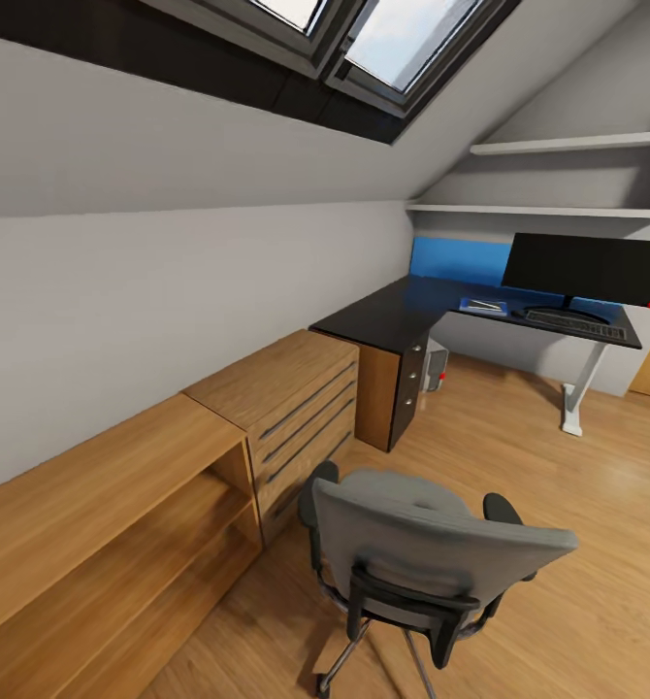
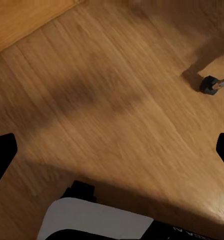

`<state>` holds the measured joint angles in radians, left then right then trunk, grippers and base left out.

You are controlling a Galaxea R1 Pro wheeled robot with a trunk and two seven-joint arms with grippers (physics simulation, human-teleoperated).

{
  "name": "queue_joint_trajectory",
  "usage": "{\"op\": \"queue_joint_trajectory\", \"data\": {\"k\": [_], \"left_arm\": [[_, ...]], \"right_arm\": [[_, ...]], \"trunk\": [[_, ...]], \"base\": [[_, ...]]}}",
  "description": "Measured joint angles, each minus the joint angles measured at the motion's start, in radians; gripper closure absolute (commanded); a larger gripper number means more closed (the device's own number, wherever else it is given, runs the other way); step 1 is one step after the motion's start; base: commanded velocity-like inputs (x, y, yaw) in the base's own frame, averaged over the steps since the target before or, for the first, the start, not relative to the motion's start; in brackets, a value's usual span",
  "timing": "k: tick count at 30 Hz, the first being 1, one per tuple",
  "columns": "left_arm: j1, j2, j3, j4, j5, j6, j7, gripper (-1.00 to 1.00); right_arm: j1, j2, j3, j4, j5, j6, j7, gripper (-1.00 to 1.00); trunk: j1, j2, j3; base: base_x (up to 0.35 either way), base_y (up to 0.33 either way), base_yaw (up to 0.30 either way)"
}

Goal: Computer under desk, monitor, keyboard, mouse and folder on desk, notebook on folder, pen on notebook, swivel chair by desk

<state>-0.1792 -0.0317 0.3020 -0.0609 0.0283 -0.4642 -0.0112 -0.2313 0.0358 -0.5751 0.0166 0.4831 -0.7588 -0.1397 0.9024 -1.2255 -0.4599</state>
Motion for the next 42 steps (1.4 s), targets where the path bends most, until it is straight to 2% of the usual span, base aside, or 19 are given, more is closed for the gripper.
{"op": "queue_joint_trajectory", "data": {"k": [3, 6, 9, 22, 42], "left_arm": [[0.016, -0.014, -0.019, -0.013, -0.001, 0.005, -0.004, -1.00], [0.027, -0.030, -0.038, -0.017, -0.002, 0.006, -0.005, -1.00], [0.030, -0.036, -0.047, -0.019, -0.002, 0.006, -0.005, -1.00], [0.031, -0.036, -0.047, -0.019, 0.000, 0.007, -0.001, -1.00], [0.031, -0.030, -0.049, -0.016, 0.000, 0.006, -0.003, -1.00]], "right_arm": [[-0.001, -0.002, 0.002, 0.000, 0.001, 0.011, -0.001, -1.00], [-0.001, -0.005, 0.002, -0.001, 0.001, 0.013, -0.001, -1.00], [-0.001, -0.006, 0.003, -0.001, 0.001, 0.015, 0.000, -1.00], [-0.001, 0.002, 0.003, -0.001, 0.004, 0.011, 0.000, -1.00], [-0.001, 0.005, 0.002, 0.000, 0.003, 0.011, -0.001, -1.00]], "trunk": [[0.000, 0.000, 0.000], [0.011, -0.021, -0.009], [0.023, -0.042, -0.019], [0.073, -0.133, -0.059], [0.073, -0.133, -0.057]], "base": [[0.000, 0.000, 0.000], [0.000, 0.000, 0.000], [0.000, 0.000, 0.000], [0.000, 0.000, -0.035], [-0.036, -0.007, -0.239]]}}
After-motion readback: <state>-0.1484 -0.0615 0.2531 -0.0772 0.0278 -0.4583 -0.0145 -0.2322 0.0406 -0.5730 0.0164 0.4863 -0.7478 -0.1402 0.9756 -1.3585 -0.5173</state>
